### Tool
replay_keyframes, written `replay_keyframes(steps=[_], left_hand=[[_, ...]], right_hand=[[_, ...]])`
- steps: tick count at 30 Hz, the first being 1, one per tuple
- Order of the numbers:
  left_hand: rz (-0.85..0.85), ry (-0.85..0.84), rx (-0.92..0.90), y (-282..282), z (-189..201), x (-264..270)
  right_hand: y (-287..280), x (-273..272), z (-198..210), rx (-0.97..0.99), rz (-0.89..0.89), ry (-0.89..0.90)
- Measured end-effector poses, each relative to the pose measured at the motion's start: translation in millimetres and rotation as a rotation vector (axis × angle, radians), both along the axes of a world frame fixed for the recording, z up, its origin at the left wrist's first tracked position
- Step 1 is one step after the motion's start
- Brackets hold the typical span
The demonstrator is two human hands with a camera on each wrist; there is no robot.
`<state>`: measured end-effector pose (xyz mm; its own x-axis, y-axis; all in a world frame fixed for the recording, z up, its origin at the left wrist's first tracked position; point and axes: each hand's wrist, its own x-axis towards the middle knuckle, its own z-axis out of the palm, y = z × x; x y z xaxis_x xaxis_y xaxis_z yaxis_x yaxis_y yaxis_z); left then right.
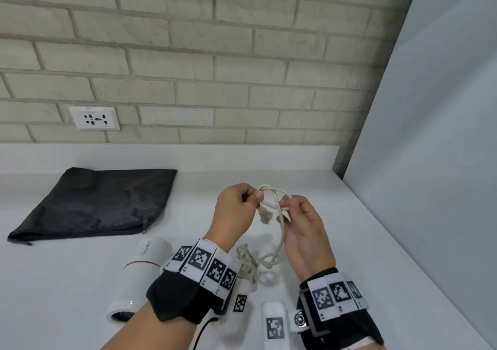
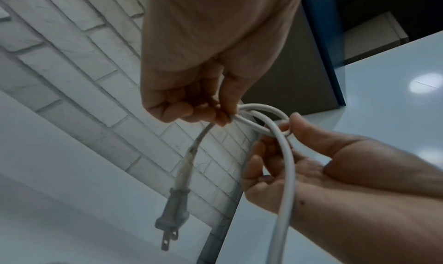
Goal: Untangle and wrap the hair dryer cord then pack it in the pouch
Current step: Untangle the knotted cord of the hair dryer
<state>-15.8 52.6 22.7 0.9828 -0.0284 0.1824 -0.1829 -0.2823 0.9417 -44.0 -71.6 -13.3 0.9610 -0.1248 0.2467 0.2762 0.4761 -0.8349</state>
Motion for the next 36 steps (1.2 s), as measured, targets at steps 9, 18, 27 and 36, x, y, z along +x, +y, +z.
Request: replay_keyframes(steps=[9,18,27,36], left_hand=[[0.032,0.081,-0.065,6,-3,2],[-0.033,0.12,-0.304,6,-2,3],[-0.215,0.067,-0.499,7,8,5],[-0.306,-0.061,-0.652,28,31,7]], right_hand=[[-24,0,20,-0.213,0.079,0.001],[-32,1,19,-0.027,0.195,-0.042],[-28,-7,23,0.218,0.327,0.0],[-46,-12,19,-0.417,0.163,0.135]])
